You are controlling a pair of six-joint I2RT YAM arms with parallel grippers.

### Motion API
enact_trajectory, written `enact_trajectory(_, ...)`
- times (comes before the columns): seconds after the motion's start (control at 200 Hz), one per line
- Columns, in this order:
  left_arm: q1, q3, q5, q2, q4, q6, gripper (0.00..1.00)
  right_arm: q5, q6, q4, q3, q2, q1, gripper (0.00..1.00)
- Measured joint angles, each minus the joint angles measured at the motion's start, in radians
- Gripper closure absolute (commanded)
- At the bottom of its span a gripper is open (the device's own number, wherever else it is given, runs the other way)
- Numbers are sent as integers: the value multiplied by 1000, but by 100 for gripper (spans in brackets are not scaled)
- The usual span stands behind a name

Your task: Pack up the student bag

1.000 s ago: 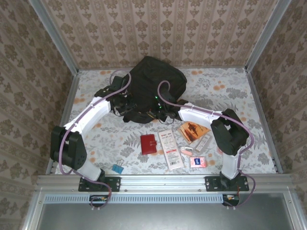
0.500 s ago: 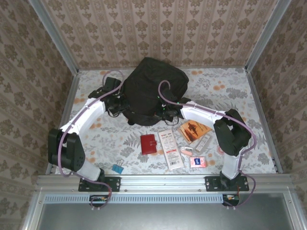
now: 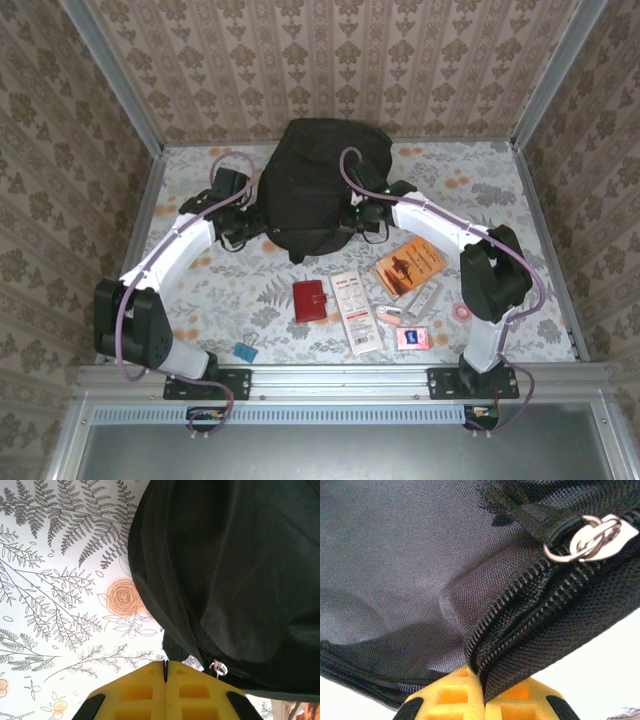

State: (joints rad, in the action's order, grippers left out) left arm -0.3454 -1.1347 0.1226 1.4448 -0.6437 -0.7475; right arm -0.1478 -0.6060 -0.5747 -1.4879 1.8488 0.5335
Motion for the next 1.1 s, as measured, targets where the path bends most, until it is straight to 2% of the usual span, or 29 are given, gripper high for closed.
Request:
enact_trajectory(0.25,-77,31,-29,-73,5,-10,100,14,124,-124,-186,118,-19,97)
enact_trajectory(0.345,-95,31,-29,-74,19,-19,100,29,155,-168,-264,172,-35,92)
enact_trajectory(0.385,-101,31,-24,-71,29,-23,100,38,166,-181,-291,187,-42,87)
enact_trajectory(0.49,-132,17,-18,-36,50,-28,100,92,191,-219,-359,207,-58,56)
enact_trajectory(0.53,-142,1,-17,-12,54,-27,100,111,188,-219,-377,206,-66,48)
enact_trajectory(0.625,-156,-50,-3,59,74,-27,100,133,179,-206,-380,185,-75,43)
enact_trajectory(0.755,-155,-117,23,134,108,-27,100,111,52,-142,-248,74,-77,45)
enact_trajectory(0.915,-166,-143,48,151,128,-27,100,9,-269,40,18,-85,-69,44)
enact_trajectory(1.1,-188,-151,66,151,134,-27,100,-66,-566,193,168,-84,-16,37)
